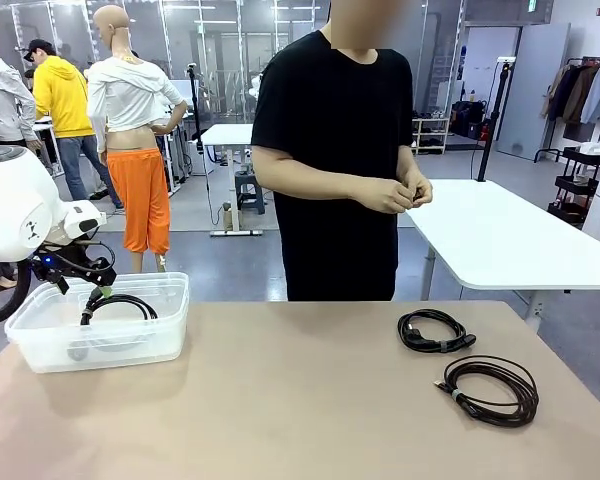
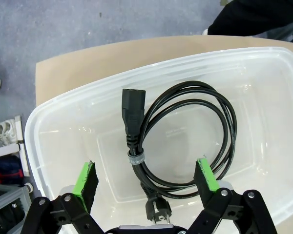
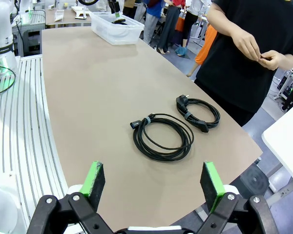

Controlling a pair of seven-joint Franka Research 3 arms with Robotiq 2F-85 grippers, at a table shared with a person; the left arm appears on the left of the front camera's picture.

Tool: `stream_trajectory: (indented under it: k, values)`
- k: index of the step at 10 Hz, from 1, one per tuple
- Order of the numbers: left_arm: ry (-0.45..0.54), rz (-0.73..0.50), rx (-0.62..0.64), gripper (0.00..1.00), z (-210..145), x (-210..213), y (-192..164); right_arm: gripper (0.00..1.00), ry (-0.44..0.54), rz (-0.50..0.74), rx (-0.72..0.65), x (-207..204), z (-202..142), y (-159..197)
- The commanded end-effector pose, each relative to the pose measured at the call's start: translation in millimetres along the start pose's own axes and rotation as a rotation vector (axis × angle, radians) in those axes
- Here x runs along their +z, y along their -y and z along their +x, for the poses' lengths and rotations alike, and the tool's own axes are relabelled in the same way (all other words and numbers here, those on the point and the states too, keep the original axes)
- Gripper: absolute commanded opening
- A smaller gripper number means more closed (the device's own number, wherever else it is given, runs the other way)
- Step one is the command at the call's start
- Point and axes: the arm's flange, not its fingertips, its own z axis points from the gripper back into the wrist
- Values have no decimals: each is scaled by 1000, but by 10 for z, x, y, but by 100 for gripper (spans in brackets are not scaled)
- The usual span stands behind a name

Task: Organize and store the cables.
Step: Place the Power Cable into the Organizing box.

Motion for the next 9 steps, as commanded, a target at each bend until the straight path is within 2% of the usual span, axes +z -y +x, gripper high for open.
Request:
stream_trajectory:
  k: [1, 4, 6, 8, 9]
  values:
    - [-16, 0, 18, 100, 34, 13, -13, 100, 4, 6, 17, 21, -5, -8]
    - [0, 0, 0, 100, 0, 0, 0, 100, 4, 6, 17, 21, -5, -8]
    - [78, -98, -150, 100, -41, 494, -61, 100, 4, 6, 17, 21, -5, -8]
    - [155, -234, -323, 100, -510, 1075, -219, 100, 4, 6, 17, 21, -5, -8]
    - [211, -255, -422, 100, -785, 1324, -268, 100, 4, 6, 17, 21, -5, -8]
